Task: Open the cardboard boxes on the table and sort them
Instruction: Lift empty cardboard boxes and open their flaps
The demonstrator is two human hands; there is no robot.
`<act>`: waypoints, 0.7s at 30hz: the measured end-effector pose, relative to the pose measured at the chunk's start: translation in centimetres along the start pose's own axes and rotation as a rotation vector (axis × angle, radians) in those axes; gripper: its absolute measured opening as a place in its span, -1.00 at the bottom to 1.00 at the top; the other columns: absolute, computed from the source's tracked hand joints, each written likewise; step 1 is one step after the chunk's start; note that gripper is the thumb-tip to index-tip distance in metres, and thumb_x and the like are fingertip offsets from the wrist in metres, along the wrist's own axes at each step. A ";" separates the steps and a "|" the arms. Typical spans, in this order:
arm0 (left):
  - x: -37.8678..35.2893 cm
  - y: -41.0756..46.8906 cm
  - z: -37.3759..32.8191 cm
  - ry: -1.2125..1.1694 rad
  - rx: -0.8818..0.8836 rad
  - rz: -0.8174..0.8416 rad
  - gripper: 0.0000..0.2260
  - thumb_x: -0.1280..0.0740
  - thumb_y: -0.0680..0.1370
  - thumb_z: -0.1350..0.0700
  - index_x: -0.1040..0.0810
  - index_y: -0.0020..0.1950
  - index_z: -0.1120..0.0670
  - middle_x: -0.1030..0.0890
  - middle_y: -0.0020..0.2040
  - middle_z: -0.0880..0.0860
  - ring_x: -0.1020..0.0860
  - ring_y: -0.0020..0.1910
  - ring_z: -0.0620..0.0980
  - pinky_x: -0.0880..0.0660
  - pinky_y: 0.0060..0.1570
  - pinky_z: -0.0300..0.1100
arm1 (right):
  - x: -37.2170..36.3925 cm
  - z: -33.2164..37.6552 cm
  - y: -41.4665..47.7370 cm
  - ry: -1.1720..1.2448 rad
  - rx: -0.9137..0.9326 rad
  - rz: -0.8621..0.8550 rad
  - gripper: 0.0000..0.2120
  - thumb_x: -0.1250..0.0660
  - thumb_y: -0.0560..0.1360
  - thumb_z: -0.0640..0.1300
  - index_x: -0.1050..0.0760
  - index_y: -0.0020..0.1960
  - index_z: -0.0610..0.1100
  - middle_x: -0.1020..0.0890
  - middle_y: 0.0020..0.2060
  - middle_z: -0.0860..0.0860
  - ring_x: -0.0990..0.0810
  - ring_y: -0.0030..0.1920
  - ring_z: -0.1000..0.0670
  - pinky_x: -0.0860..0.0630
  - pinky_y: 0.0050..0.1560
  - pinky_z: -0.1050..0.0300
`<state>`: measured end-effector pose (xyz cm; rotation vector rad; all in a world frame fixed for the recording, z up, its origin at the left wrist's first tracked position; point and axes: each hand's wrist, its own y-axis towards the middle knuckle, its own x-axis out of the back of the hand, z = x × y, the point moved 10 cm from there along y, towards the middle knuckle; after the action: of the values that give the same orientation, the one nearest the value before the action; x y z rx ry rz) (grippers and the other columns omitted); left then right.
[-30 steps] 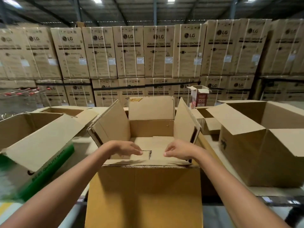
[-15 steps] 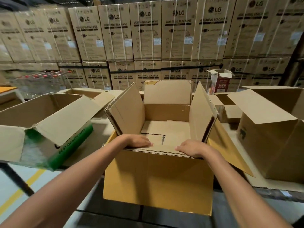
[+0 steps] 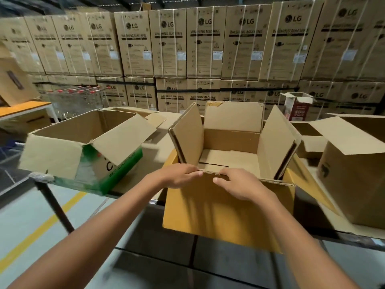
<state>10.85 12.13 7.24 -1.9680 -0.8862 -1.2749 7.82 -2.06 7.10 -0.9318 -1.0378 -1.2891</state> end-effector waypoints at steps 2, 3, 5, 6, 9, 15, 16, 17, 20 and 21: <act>0.9 -3.6 0.2 -0.061 -0.040 -0.123 -0.54 -0.07 0.68 -0.14 -0.37 0.51 0.05 -0.46 0.44 0.05 -0.40 0.41 0.01 -0.34 0.38 -0.07 | 0.3 3.3 -1.8 0.134 0.039 -0.098 -0.48 -0.23 0.60 0.19 -0.33 0.50 0.04 -0.47 0.43 0.04 -0.43 0.41 -0.03 -0.41 0.39 -0.04; 1.3 -5.7 0.6 -0.094 -0.053 -0.191 -0.53 -0.08 0.68 -0.15 -0.33 0.53 0.02 -0.42 0.48 0.03 -0.35 0.45 -0.02 -0.30 0.42 -0.06 | 0.3 5.1 -2.9 0.239 0.064 -0.156 -0.44 -0.26 0.60 0.17 -0.26 0.54 0.05 -0.40 0.48 0.06 -0.35 0.47 0.00 -0.35 0.44 -0.02; 2.1 -10.5 1.9 -0.143 -0.050 -0.363 -0.51 -0.08 0.67 -0.17 -0.26 0.57 -0.05 -0.28 0.56 -0.04 -0.20 0.54 -0.09 -0.18 0.51 0.00 | -0.1 8.7 -5.3 0.459 0.131 -0.274 -0.40 -0.30 0.58 0.14 -0.20 0.56 0.08 -0.32 0.50 0.13 -0.29 0.50 0.05 -0.32 0.47 -0.02; 2.4 -13.0 3.0 -0.171 -0.030 -0.445 -0.51 -0.09 0.66 -0.18 -0.24 0.58 -0.07 -0.23 0.58 -0.07 -0.13 0.56 -0.11 -0.13 0.53 0.02 | -0.6 10.5 -6.5 0.545 0.168 -0.318 -0.40 -0.32 0.57 0.13 -0.21 0.55 0.10 -0.32 0.48 0.19 -0.30 0.48 0.08 -0.36 0.45 -0.06; 2.0 -20.7 7.4 -0.290 0.047 -0.660 -0.50 -0.11 0.64 -0.21 -0.30 0.55 -0.07 -0.25 0.57 -0.05 -0.18 0.55 -0.10 -0.23 0.50 0.05 | -3.3 15.9 -9.8 0.736 0.247 -0.371 -0.40 -0.36 0.54 0.09 -0.22 0.52 0.15 -0.35 0.40 0.25 -0.38 0.40 0.17 -0.48 0.34 -0.01; -1.6 -36.5 16.1 -0.349 0.282 -0.991 -0.57 -0.23 0.62 -0.06 -0.45 0.44 0.08 -0.47 0.42 0.03 -0.40 0.42 -0.04 -0.35 0.41 -0.01 | -11.4 26.0 -13.6 1.009 0.292 -0.260 -0.45 -0.38 0.57 -0.02 -0.32 0.52 0.02 -0.46 0.38 0.13 -0.46 0.30 0.24 -0.52 0.14 0.32; -2.5 -38.9 17.2 -0.360 0.322 -1.037 -0.59 -0.25 0.61 -0.02 -0.45 0.43 0.09 -0.49 0.40 0.03 -0.42 0.40 -0.03 -0.37 0.39 -0.01 | -12.7 27.7 -14.0 1.032 0.303 -0.235 -0.45 -0.38 0.56 -0.01 -0.33 0.51 0.01 -0.48 0.37 0.12 -0.48 0.29 0.20 -0.51 0.11 0.34; -3.4 -41.2 18.4 -0.371 0.368 -1.077 -0.61 -0.26 0.61 0.01 -0.46 0.42 0.09 -0.50 0.38 0.02 -0.43 0.39 -0.03 -0.39 0.37 0.02 | -14.0 29.4 -14.2 1.052 0.315 -0.201 -0.45 -0.37 0.54 0.00 -0.34 0.50 0.00 -0.50 0.35 0.10 -0.50 0.28 0.16 -0.51 0.09 0.36; -6.3 -46.8 21.8 -0.401 0.500 -1.139 -0.62 -0.27 0.61 0.03 -0.46 0.41 0.07 -0.51 0.36 -0.02 -0.45 0.37 -0.04 -0.42 0.33 0.10 | -18.3 34.3 -14.6 1.088 0.333 -0.079 -0.48 -0.35 0.50 0.01 -0.41 0.44 0.00 -0.55 0.27 0.04 -0.55 0.21 0.13 -0.49 0.05 0.39; -7.1 -48.3 22.9 -0.406 0.538 -1.145 -0.62 -0.27 0.60 0.02 -0.46 0.41 0.06 -0.51 0.35 -0.03 -0.45 0.37 -0.06 -0.42 0.32 0.10 | -19.6 35.8 -14.7 1.098 0.334 -0.040 -0.50 -0.35 0.50 0.02 -0.43 0.42 0.00 -0.57 0.22 0.02 -0.58 0.15 0.15 -0.49 0.04 0.38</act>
<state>-18.43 56.80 -0.27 -1.2384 -2.4665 -0.9445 -9.47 36.72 -1.81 0.1133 -0.3588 -1.3250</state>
